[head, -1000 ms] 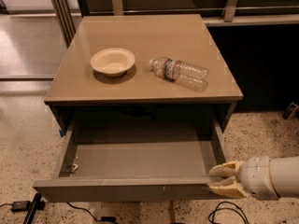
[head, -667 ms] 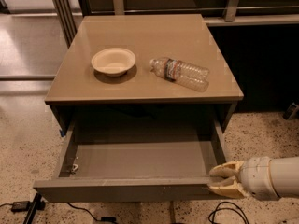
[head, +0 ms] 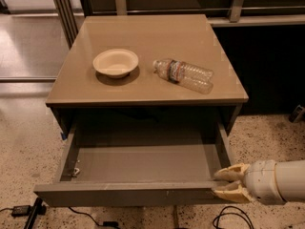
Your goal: Open top drawer
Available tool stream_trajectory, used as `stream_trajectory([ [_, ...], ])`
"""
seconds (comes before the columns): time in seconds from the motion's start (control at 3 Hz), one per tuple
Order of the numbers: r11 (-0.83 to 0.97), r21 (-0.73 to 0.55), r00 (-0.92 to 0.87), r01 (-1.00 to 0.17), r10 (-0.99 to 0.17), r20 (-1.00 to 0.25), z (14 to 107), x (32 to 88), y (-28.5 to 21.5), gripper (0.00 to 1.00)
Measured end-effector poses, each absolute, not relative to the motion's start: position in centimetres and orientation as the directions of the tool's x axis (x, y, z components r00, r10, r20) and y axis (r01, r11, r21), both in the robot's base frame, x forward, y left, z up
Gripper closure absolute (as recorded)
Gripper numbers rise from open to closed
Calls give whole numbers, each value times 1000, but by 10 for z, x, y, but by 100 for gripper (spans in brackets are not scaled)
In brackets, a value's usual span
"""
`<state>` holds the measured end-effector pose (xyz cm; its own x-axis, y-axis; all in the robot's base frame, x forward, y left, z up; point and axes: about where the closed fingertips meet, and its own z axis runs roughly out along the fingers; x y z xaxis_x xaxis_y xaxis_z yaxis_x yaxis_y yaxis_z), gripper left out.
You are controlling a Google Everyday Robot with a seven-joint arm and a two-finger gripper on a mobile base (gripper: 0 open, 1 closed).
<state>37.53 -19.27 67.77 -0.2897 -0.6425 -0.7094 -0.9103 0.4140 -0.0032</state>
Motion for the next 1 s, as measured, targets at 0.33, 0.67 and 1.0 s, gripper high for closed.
stream_trajectory([
  [0.33, 414, -3, -290, -910, -643, -709, 678, 375, -193, 4],
  [0.67, 414, -3, -290, -910, -643, -709, 678, 375, -193, 0],
  [1.0, 414, -3, -290, -910, -643, -709, 678, 375, -193, 0],
])
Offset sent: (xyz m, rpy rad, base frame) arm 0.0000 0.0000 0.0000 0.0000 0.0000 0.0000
